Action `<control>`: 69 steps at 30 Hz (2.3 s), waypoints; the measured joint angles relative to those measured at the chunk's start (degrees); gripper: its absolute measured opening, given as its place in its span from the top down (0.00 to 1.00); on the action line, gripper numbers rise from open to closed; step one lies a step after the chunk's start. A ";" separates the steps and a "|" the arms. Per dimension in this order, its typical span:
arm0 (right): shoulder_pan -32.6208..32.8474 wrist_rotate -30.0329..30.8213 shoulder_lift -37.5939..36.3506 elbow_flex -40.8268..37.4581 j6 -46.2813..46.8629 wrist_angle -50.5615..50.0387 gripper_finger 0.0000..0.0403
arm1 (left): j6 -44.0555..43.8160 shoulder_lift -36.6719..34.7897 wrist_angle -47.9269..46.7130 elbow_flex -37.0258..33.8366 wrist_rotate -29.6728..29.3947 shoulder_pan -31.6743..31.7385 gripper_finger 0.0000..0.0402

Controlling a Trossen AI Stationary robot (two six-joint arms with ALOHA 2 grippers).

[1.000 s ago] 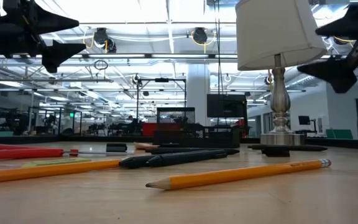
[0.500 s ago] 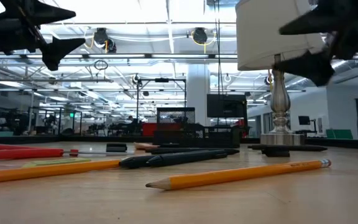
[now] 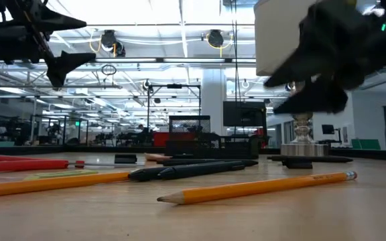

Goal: Pick and place office supplies into organizer
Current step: Put the top black ballpen into the desk organizer

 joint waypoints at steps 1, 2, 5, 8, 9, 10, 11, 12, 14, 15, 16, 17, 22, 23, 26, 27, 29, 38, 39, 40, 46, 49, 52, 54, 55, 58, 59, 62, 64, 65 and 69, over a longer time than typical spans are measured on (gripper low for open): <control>-0.43 0.10 1.33 0.00 0.09 -0.02 0.11 | 0.33 0.59 -0.28 0.00 0.29 -0.02 0.19; -0.93 0.11 2.65 0.02 -0.13 -0.05 0.11 | 0.92 1.10 -0.44 0.00 0.63 -0.02 0.19; -2.30 -0.08 5.81 0.00 1.92 -0.19 0.11 | 1.59 2.88 -0.32 0.00 0.96 0.00 0.19; -4.35 0.16 6.64 0.11 4.15 -0.29 0.11 | 1.38 4.24 -0.22 0.00 0.97 0.00 0.19; -4.98 -0.62 6.70 0.07 3.48 -0.99 0.11 | 1.43 4.69 0.05 0.00 0.92 0.00 0.19; -5.63 -2.61 6.72 -0.01 3.08 -1.13 0.11 | 1.72 5.13 0.25 0.00 0.55 0.00 0.19; -6.12 -4.33 6.74 0.00 3.31 -1.04 0.11 | 2.12 5.44 0.56 0.00 -0.29 0.00 0.19; -6.50 -5.88 6.72 0.00 4.14 -0.67 0.11 | 2.41 5.76 1.31 0.00 -1.38 0.02 0.19; -7.01 -8.99 6.27 0.00 5.15 0.55 0.11 | 2.52 6.18 3.05 0.00 -3.60 0.03 0.19; -7.47 -11.07 5.92 0.00 4.07 1.20 0.11 | 2.79 6.24 3.60 0.00 -4.28 0.03 0.19; -8.04 -13.25 5.66 0.03 2.30 2.24 0.11 | 3.27 6.24 4.14 0.00 -4.47 0.03 0.19; -8.63 -14.59 5.33 0.11 1.03 2.36 0.11 | 3.94 6.24 4.92 0.00 -4.49 0.03 0.19; -11.36 -16.67 0.72 0.07 -4.64 -2.11 0.11 | 7.08 6.24 7.81 0.00 -4.50 0.03 0.19; -11.73 -16.57 -0.66 0.07 -5.14 -4.01 0.11 | 7.24 6.22 8.11 0.00 -4.49 0.03 0.19; -12.80 -17.13 -5.49 0.07 -7.05 -11.05 0.11 | 7.57 6.24 7.50 0.00 -4.50 0.03 0.19; -13.16 -18.24 -7.31 0.07 -6.81 -13.76 0.11 | 7.96 6.24 7.48 0.00 -4.49 0.03 0.19; -14.11 -20.09 -11.17 0.07 -4.54 -20.14 0.11 | 8.68 6.24 7.19 0.00 -4.48 0.03 0.19; -17.33 -16.21 -24.69 0.05 -19.07 -34.83 0.12 | 8.49 6.37 3.82 0.00 -4.46 0.03 0.19; -17.79 -14.53 -25.33 0.07 -20.65 -34.92 0.13 | 8.49 6.37 3.84 0.00 -4.46 0.03 0.19; -18.16 -13.61 -25.78 0.07 -22.06 -35.01 0.13 | 8.49 6.35 3.86 0.00 -4.44 0.03 0.19; -20.25 -13.12 -25.84 0.04 -27.37 -36.04 0.16 | 8.45 6.35 3.74 0.00 -4.42 0.03 0.19; -20.89 -13.10 -25.78 0.04 -27.32 -35.76 0.16 | 8.41 6.35 3.38 0.00 -4.41 0.03 0.19; -20.99 -12.98 -25.78 0.04 -27.10 -35.58 0.16 | 8.40 6.35 3.09 0.00 -4.39 0.03 0.19; -21.01 -13.11 -25.78 0.04 -27.05 -35.23 0.17 | 8.38 6.35 2.77 0.00 -4.39 0.03 0.19; -21.05 -13.03 -25.78 0.04 -27.05 -35.11 0.17 | 8.38 6.35 2.74 0.00 -4.39 0.03 0.19; -22.17 -13.12 -25.78 0.04 -28.83 -35.17 0.19 | 8.33 6.35 2.73 0.00 -4.37 0.03 0.19; -22.67 -13.19 -25.78 0.04 -29.30 -35.24 0.20 | 8.33 6.35 2.70 0.00 -4.37 0.03 0.19; -24.61 -13.81 -25.68 0.04 -29.80 -35.79 0.21 | 8.33 6.35 2.77 0.00 -4.37 0.03 0.19; -25.99 -15.70 -25.03 0.04 -29.53 -35.83 0.22 | 8.33 6.35 2.79 0.00 -4.39 0.03 0.19; -26.48 -16.61 -24.47 0.03 -29.51 -35.84 0.22 | 8.33 6.35 2.79 0.00 -4.41 0.03 0.19; -27.60 -18.08 -20.42 -0.96 -30.01 -35.51 0.24 | 8.55 6.35 2.94 0.00 -4.43 0.03 0.19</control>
